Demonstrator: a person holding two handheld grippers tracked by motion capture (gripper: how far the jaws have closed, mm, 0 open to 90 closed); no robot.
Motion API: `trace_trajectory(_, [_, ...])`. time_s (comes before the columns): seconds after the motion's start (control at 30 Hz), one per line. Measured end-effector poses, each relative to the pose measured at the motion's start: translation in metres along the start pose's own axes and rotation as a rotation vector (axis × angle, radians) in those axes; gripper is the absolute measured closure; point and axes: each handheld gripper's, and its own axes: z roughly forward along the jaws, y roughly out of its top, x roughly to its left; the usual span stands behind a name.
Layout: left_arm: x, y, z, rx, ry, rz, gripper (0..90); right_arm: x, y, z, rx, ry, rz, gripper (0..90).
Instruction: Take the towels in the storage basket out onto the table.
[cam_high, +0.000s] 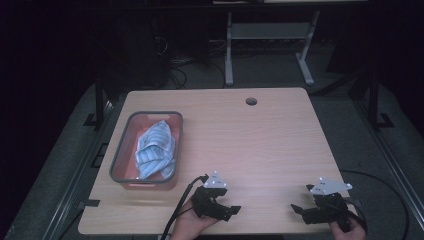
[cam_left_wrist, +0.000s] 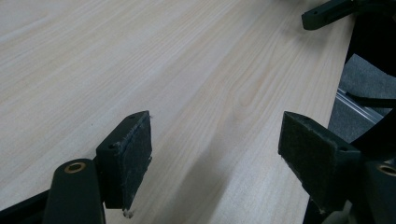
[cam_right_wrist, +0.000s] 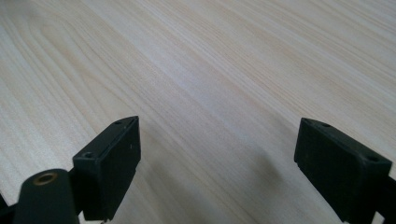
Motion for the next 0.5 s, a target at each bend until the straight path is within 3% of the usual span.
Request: trace_trajectory(0.5, [0.0069, 0.0054, -0.0001, 0.016, 0.014, -0.015, 24.9, 0.0007, -0.0008, -0.0022, -0.005, -0.008, 0.007, 14.0])
